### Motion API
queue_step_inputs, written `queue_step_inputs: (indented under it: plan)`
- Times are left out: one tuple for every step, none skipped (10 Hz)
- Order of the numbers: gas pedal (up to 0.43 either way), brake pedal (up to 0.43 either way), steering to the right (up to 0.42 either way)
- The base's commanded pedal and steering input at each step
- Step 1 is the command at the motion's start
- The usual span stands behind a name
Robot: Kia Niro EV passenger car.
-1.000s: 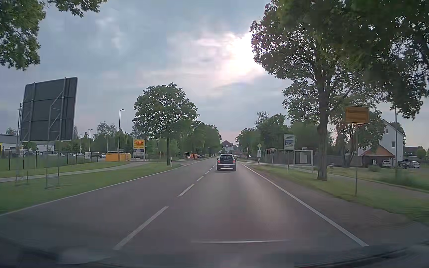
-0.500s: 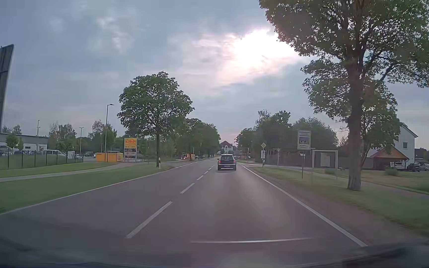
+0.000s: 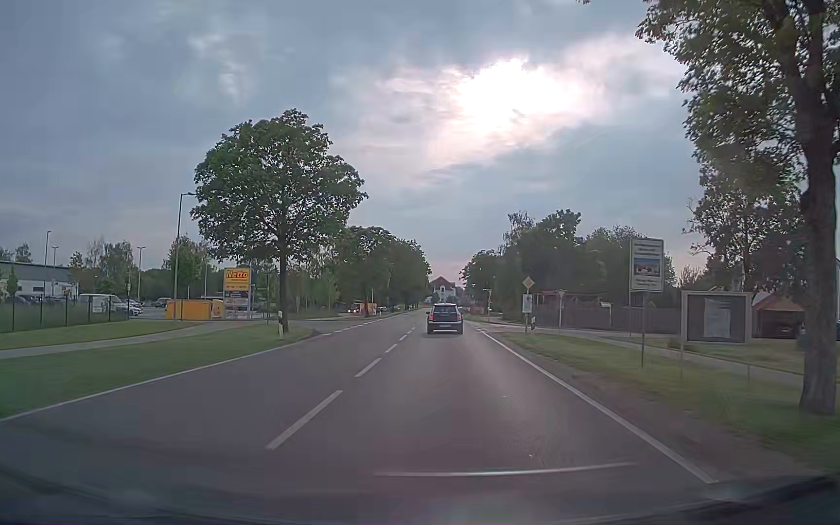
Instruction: Follow the waypoints while adhering to traffic rules and regulations
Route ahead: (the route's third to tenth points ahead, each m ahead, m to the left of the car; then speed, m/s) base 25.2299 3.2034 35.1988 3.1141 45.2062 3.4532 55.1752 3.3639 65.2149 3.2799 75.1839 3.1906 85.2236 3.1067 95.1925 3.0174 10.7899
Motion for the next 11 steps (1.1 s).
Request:
queue_step_inputs:
  plan:
    - [0.157, 0.000, 0.002]
    - [0.157, 0.000, 0.002]
    - [0.157, 0.000, 0.002]
    - [0.157, 0.000, 0.002]
    - [0.157, 0.000, 0.002]
    - [0.157, 0.000, 0.002]
    - [0.169, 0.000, 0.002]
    - [0.177, 0.000, 0.002]
    - [0.177, 0.000, 0.002]
    - [0.177, 0.000, 0.001]
    - [0.177, 0.000, 0.001]
